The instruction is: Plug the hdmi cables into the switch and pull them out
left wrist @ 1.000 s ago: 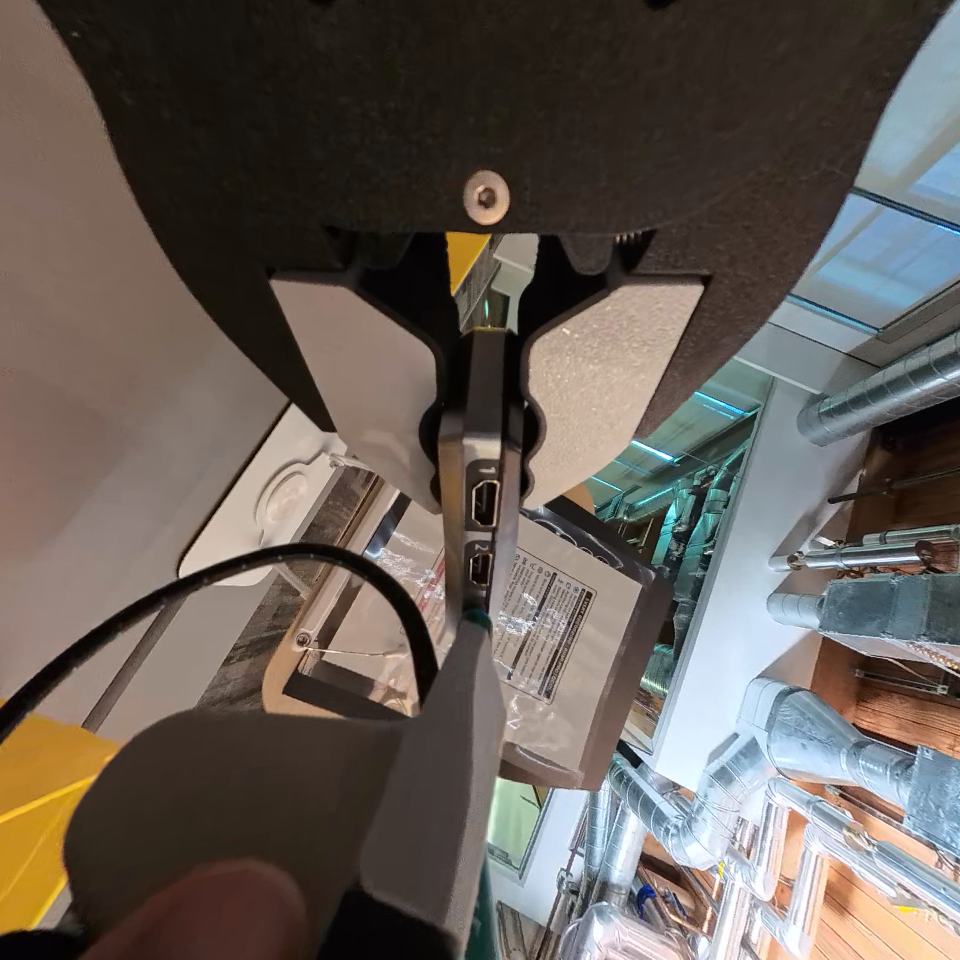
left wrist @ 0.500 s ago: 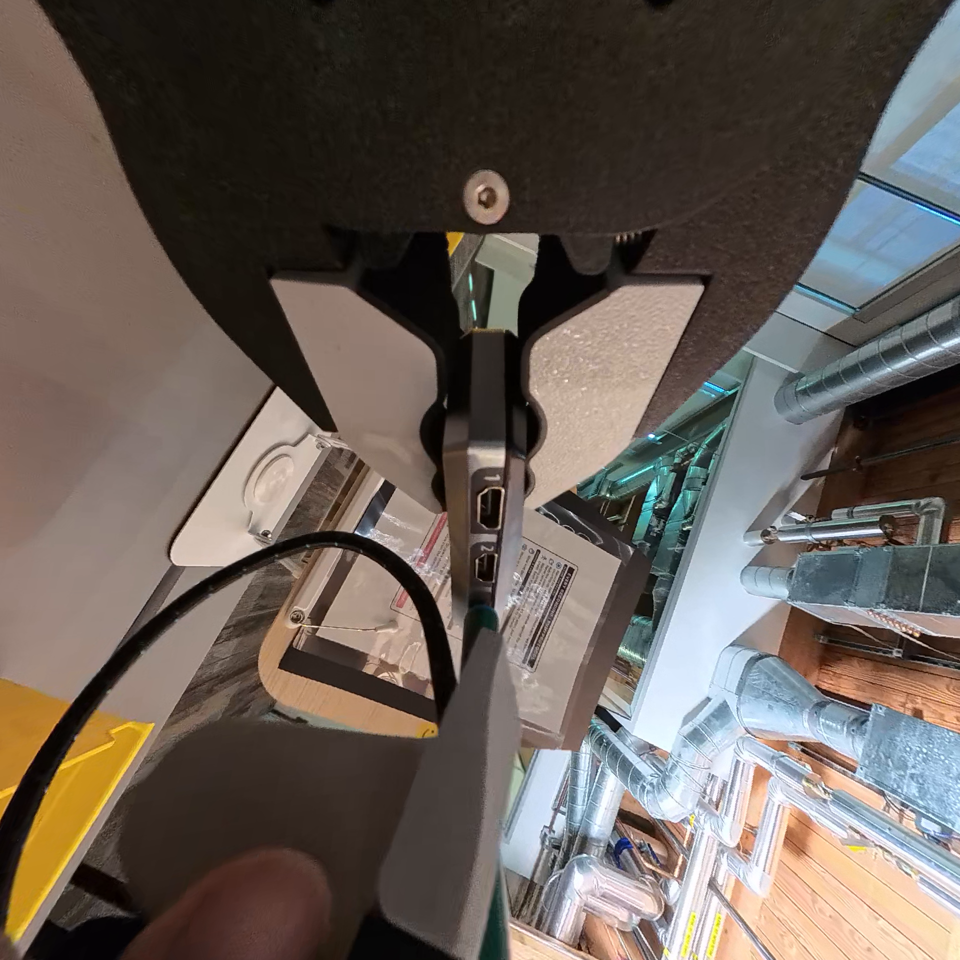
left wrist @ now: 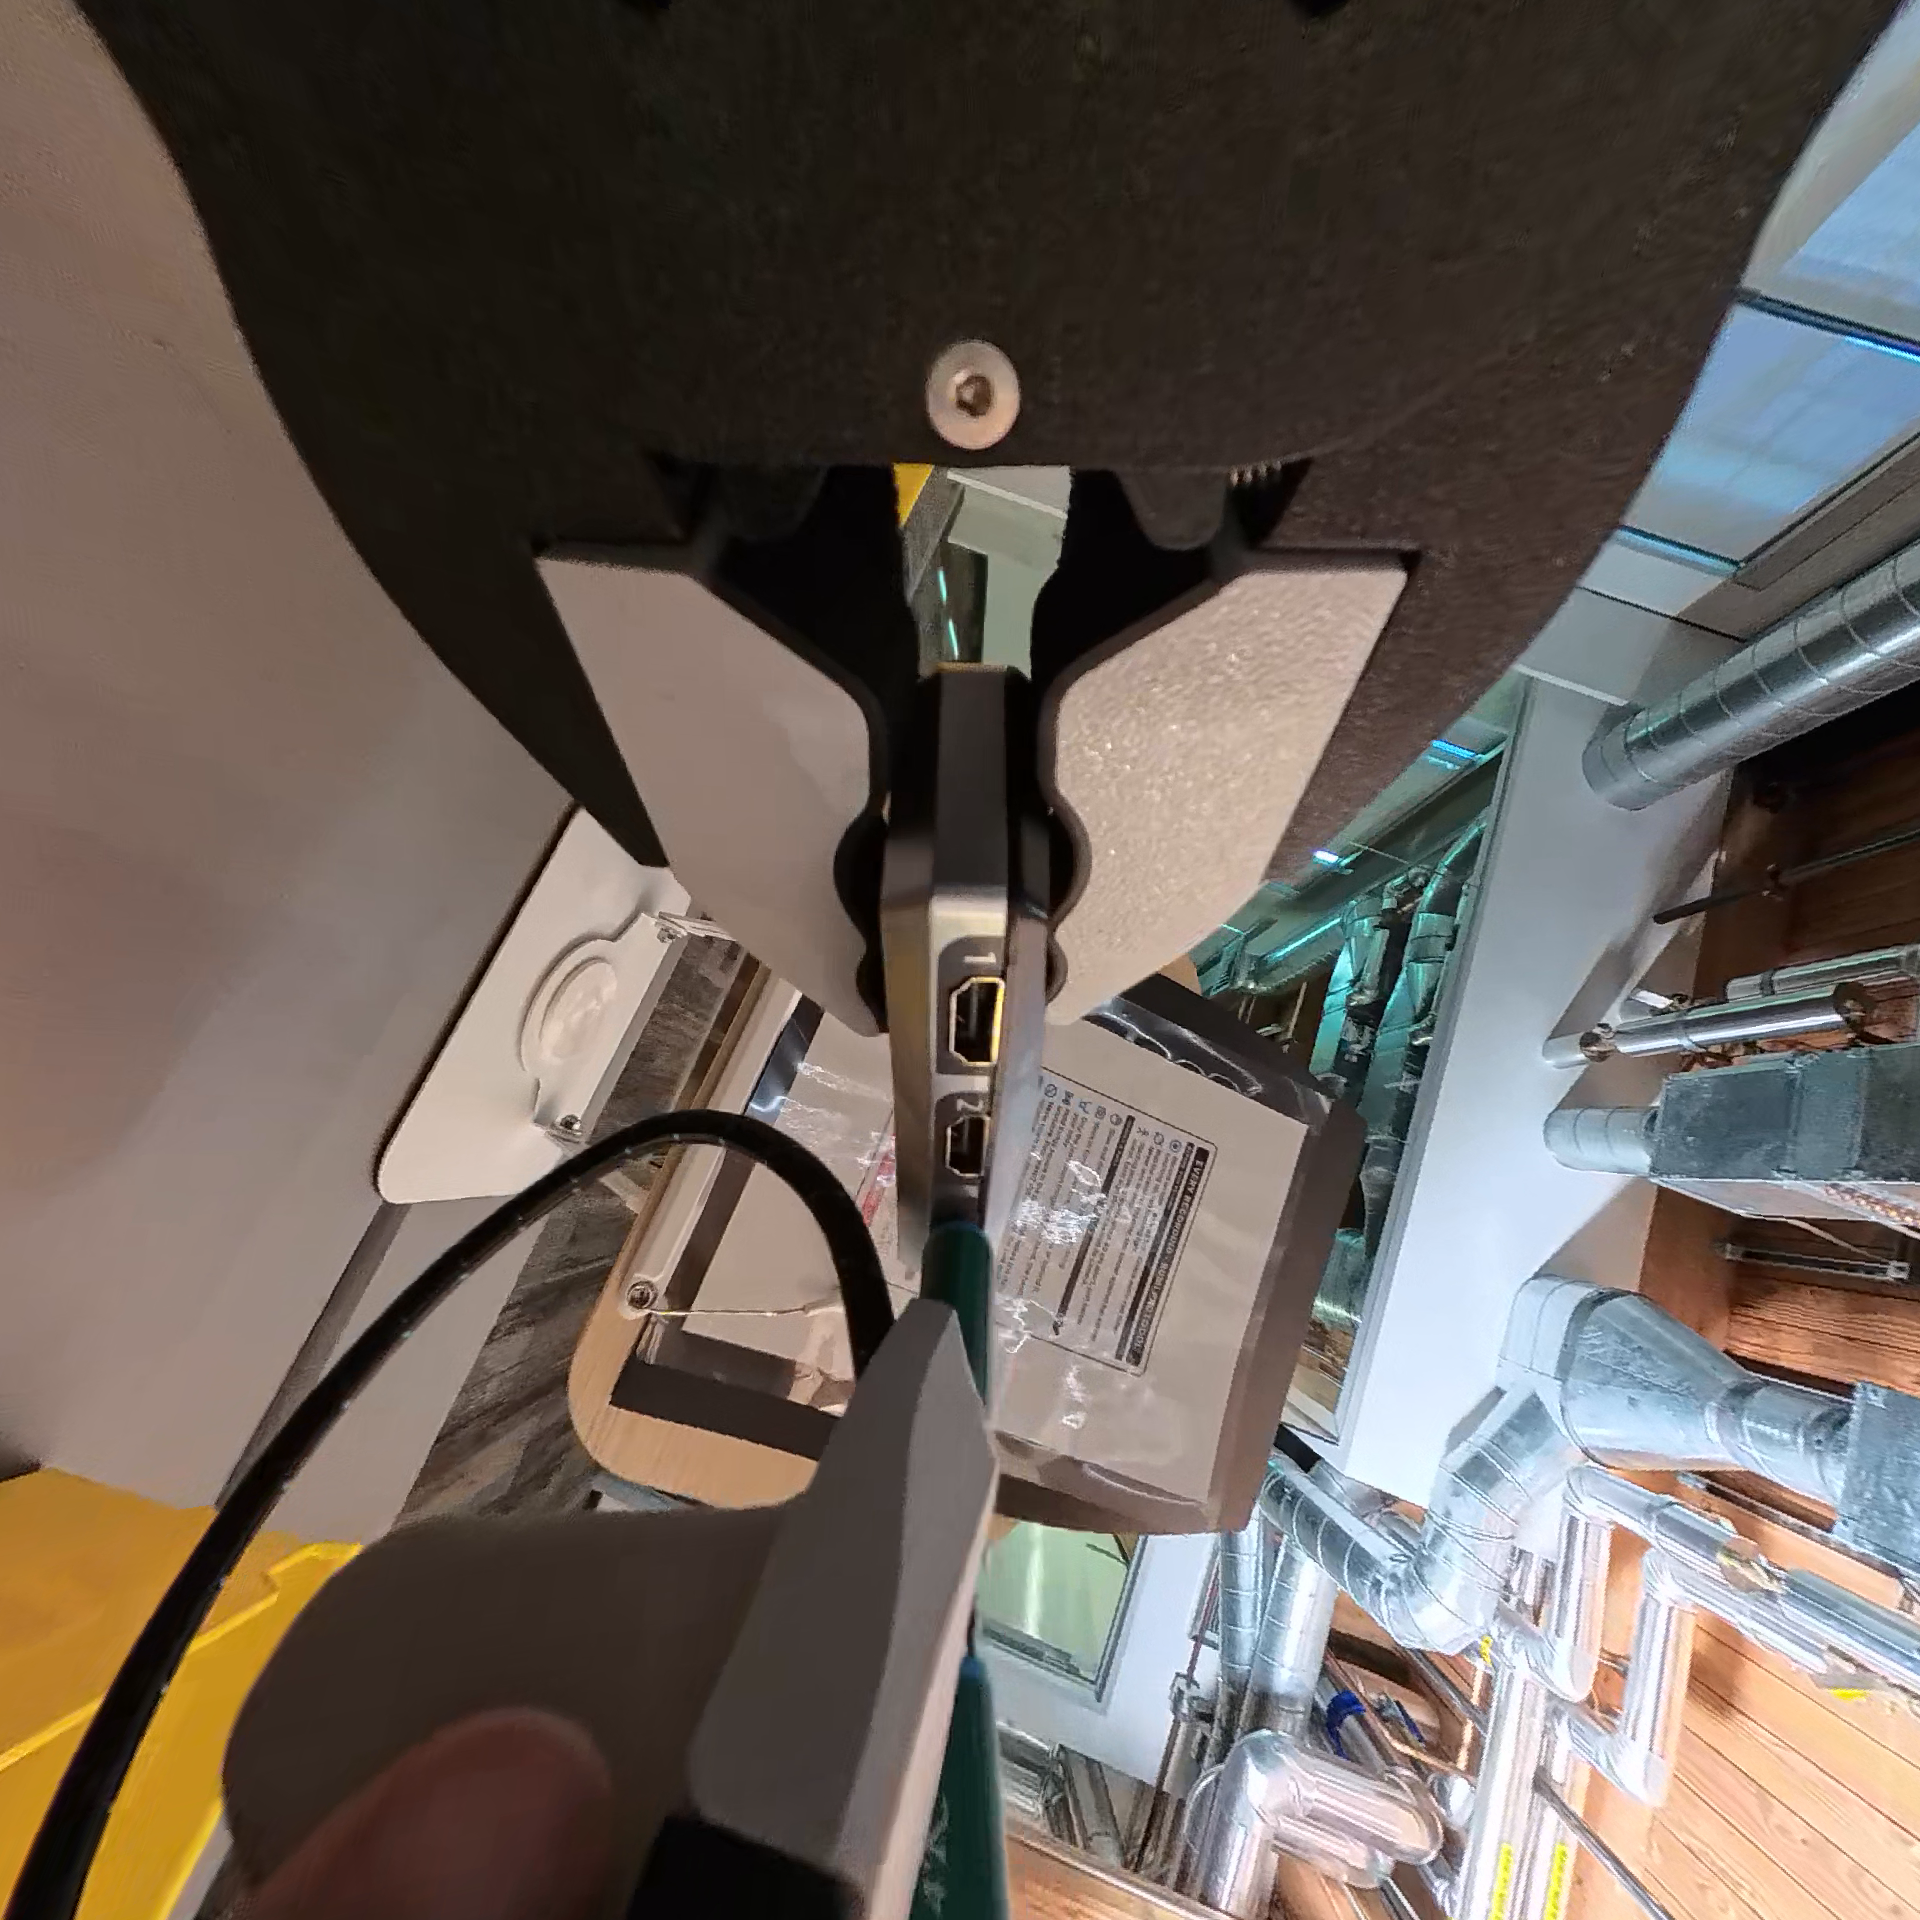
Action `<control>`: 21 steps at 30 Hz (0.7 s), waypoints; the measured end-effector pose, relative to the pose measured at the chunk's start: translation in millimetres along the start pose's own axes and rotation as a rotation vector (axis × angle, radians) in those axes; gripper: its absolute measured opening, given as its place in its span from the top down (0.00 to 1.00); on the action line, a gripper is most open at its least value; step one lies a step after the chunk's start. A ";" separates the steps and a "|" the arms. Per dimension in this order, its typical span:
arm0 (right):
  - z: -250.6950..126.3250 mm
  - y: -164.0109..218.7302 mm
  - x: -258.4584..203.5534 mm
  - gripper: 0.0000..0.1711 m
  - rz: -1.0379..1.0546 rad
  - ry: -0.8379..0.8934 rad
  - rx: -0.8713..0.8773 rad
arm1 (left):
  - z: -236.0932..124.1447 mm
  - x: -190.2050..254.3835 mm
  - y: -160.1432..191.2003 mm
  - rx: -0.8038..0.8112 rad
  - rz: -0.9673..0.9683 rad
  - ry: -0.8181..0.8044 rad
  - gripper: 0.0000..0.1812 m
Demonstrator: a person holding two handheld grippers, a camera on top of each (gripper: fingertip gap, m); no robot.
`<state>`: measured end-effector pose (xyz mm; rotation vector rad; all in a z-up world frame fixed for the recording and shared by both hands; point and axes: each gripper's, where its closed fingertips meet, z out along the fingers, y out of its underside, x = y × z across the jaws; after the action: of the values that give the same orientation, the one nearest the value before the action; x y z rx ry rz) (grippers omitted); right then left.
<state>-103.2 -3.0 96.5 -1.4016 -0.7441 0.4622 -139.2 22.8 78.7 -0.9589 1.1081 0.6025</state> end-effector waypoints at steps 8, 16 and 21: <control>-1.1 -6.1 -3.4 0.88 -0.049 0.039 0.025 | -1.2 -3.9 0.3 -0.004 -0.006 0.033 0.87; 1.7 -3.9 -15.9 0.87 -0.079 0.001 -0.013 | -9.0 -6.0 -16.6 0.115 0.145 -0.133 0.81; 7.4 7.2 -14.8 0.84 -0.034 -0.074 -0.062 | -2.5 1.7 -5.8 0.066 0.081 -0.033 0.83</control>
<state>-117.7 -7.0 86.5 -1.4337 -0.8469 0.4699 -135.0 17.7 78.8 -0.8479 1.1344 0.6415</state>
